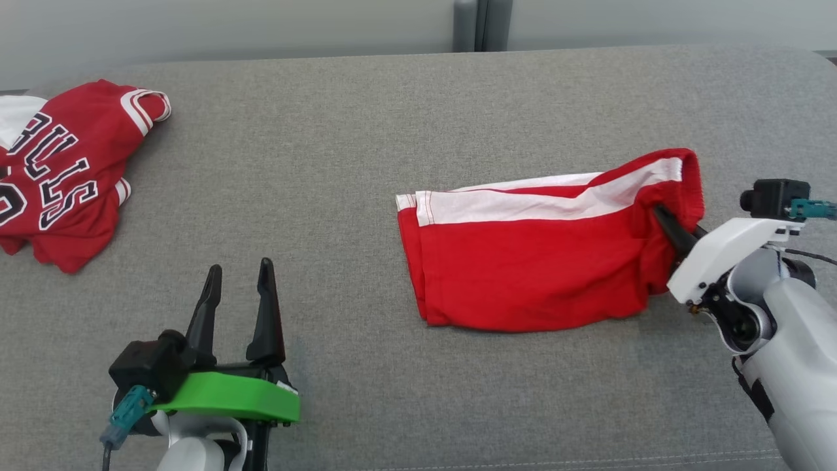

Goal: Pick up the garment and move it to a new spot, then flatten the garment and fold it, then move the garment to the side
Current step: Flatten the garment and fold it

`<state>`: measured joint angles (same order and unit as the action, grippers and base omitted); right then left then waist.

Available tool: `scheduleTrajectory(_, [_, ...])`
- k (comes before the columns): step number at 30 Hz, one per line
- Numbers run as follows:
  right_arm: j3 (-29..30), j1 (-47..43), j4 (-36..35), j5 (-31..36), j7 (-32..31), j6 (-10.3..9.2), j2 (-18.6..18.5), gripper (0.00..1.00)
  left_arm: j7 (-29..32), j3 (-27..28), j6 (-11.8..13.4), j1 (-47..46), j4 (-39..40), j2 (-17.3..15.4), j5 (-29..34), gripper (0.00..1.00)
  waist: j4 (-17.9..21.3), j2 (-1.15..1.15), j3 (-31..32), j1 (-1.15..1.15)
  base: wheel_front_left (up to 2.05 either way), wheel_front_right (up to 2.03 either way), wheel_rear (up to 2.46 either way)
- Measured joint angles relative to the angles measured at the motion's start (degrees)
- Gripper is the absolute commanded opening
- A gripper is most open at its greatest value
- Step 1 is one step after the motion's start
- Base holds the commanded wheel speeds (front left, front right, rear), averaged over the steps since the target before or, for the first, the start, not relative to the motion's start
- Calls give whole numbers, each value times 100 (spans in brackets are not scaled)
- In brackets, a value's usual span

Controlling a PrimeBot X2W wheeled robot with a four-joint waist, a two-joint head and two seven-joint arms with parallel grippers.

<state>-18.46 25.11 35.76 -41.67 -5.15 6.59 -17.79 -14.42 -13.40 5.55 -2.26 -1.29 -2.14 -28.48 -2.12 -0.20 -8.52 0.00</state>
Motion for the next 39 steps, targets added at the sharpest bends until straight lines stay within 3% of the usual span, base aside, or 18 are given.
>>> scheduleTrajectory(11, [-1038,114,-966,-126,-517,47,508,0,0,-245,9,-1,34,-27,-147,100,-288,0,112,0,0,0,0])
scheduleTrajectory(30, [-1319,292,-313,-54,-1114,-25,733,2,0,-399,59,-1,149,-32,-359,100,-1124,0,170,0,0,0,0])
scheduleTrajectory(31, [-1323,315,-260,-41,-1120,-73,739,9,0,-398,60,-1,152,-32,-359,100,-1154,0,168,0,0,0,0])
scheduleTrajectory(33, [-1350,376,-158,8,-1129,-103,765,50,0,-367,76,-1,167,-33,-359,100,-1196,0,166,0,0,0,0])
scheduleTrajectory(34, [-1352,403,-136,19,-1131,-118,794,100,0,-358,97,-1,169,-34,-359,100,-1207,0,167,0,0,0,0])
scheduleTrajectory(39, [-1536,620,-90,151,-1180,-112,915,100,0,-290,109,2,175,-36,-359,100,-1198,0,192,0,0,0,0])
